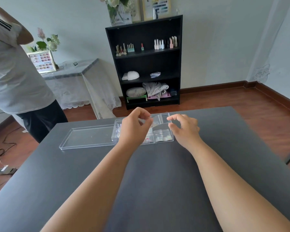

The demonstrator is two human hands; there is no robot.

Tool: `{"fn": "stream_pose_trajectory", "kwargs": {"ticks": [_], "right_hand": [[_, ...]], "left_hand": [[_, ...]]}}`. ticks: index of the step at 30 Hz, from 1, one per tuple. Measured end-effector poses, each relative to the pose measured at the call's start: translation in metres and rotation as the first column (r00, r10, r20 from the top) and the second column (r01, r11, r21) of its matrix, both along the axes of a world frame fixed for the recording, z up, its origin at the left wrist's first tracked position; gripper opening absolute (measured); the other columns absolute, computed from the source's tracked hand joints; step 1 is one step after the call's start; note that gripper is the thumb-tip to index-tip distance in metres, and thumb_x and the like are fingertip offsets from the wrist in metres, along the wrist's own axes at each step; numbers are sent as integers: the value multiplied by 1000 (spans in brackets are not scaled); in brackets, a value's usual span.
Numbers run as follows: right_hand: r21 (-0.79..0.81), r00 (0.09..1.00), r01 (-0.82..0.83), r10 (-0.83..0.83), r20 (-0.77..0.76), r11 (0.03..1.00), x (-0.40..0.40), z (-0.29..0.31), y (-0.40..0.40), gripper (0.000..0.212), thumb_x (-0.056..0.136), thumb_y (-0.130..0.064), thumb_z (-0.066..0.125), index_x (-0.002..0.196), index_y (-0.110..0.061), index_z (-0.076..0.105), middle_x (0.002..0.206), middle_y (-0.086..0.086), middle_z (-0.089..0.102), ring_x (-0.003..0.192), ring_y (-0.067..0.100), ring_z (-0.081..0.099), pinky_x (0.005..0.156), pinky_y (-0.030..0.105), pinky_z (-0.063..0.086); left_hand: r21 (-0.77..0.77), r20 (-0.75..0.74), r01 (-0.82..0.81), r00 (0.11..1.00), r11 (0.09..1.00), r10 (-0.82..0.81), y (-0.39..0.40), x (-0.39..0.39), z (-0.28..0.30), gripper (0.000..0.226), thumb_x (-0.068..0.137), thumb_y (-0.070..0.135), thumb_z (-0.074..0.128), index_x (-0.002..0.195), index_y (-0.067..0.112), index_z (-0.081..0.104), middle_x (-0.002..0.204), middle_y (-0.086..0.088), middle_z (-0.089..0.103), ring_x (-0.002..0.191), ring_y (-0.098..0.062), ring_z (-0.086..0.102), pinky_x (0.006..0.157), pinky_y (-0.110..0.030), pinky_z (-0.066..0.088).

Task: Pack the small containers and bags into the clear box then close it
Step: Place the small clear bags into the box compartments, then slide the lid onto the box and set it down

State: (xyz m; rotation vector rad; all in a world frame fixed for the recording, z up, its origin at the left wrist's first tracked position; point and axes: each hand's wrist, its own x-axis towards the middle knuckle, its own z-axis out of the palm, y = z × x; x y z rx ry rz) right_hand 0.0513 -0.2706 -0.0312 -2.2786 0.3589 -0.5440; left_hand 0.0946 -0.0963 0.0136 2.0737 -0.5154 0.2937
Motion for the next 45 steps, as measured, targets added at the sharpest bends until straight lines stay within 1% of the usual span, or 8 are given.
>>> {"fn": "stream_pose_trajectory", "kwargs": {"ticks": [8,15,22,25,30,32,38,45], "right_hand": [[15,1000,21,-21,-10,1000,0,0,0,20,92,-35,50,110,-38,59,111,-16,60,118,18,35,82,35,21],[14,1000,6,-5,-22,1000,1,-1,1,22,92,-34,49,112,-38,57,112,-15,59,117,19,35,84,36,24],[38,1000,-5,5,12,999,-1,-2,1,22,92,-31,50,110,-36,61,112,-13,60,117,19,36,85,35,22],[47,999,-17,15,34,999,-2,-1,3,20,92,-30,50,107,-37,62,111,-13,59,114,18,37,84,35,22],[-24,987,7,-3,162,1000,-6,0,11,17,90,-22,56,100,-30,67,115,-7,57,113,22,38,82,35,23],[-44,966,43,-30,258,998,-9,1,12,16,88,-17,59,96,-26,70,115,-3,59,112,25,40,82,35,24],[-91,927,115,-74,367,989,-14,-2,12,23,82,-20,51,86,-17,73,107,6,63,107,35,51,86,33,27],[-165,912,85,-10,410,983,-30,-11,25,24,80,-13,49,78,-13,73,96,8,63,95,35,52,84,32,31]], "left_hand": [[389,-128,115,989,914,-70,-36,44,-3,10,78,29,68,71,34,64,74,16,66,82,-9,62,65,-27,50],[650,22,38,997,759,-69,-48,49,1,12,82,26,57,81,35,66,84,16,68,99,-18,40,80,-33,27],[452,193,-48,980,891,-44,-14,40,16,12,85,28,60,89,35,68,91,18,67,96,-18,51,82,-36,42],[331,237,-98,971,938,18,31,38,18,10,85,28,63,86,36,68,87,20,66,85,-5,53,75,-31,43],[227,160,-244,964,943,211,122,33,0,15,82,24,67,84,38,65,89,19,63,81,-10,55,69,-29,41],[262,97,-286,958,922,269,158,34,-10,17,83,23,66,90,39,64,100,13,64,88,-15,57,75,-32,42],[685,-74,-184,945,705,319,224,32,-44,43,85,44,61,127,41,53,138,9,48,125,-26,39,100,-46,32],[616,19,-275,942,738,335,247,18,-53,20,86,35,58,100,49,59,104,16,55,112,-25,44,86,-41,28]]}}
